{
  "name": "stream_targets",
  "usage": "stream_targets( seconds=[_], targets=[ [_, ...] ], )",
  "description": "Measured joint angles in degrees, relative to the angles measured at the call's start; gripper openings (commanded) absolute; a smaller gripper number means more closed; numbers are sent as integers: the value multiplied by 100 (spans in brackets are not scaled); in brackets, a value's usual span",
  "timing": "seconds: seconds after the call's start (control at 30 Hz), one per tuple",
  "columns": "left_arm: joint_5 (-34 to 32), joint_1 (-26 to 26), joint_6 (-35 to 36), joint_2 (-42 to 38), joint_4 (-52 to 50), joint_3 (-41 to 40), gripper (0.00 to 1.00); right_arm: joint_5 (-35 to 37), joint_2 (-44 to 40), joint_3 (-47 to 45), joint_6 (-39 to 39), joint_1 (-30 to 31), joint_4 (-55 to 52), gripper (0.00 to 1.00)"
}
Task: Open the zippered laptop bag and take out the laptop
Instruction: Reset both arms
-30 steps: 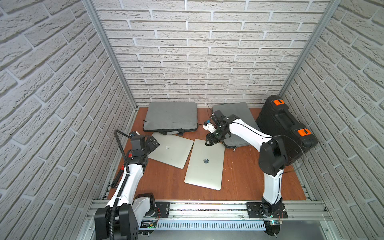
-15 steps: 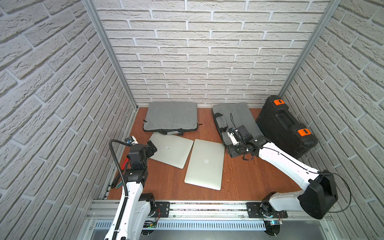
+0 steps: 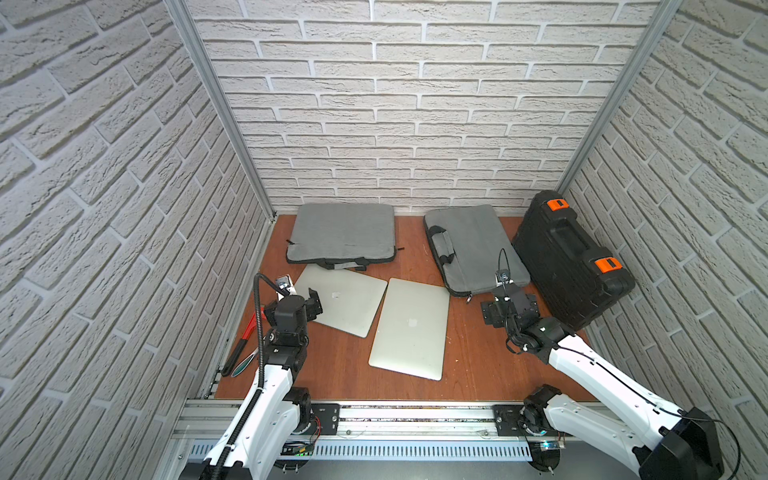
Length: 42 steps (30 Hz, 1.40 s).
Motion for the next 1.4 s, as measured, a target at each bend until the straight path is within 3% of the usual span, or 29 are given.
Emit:
stream_targets(
  seconds=[0.13, 0.27, 0.4, 0.8, 1.1, 1.4],
  targets=[
    [20, 63, 496, 391, 1045, -529, 98, 136, 26, -476, -391, -107, 951, 100],
    [348, 509, 671, 1117, 1777, -695, 98, 0, 286, -920, -782, -313, 2079, 100],
    [748, 870, 699, 1950, 2756, -706, 98, -356, 782, -1134, -1021, -645, 3012, 100],
    [1628, 1003, 761, 4553, 5412, -505, 98, -1840, 1716, -1266, -1305, -1362, 4999, 100],
    [2118, 1187, 741, 4730, 5086, 129, 98, -2896, 2649, -1392, -1285, -1915, 6277, 100],
    [2371, 1191, 758, 4719, 4535, 479, 98, -3768, 3038, -1373, -898, -2594, 6529, 100]
  ],
)
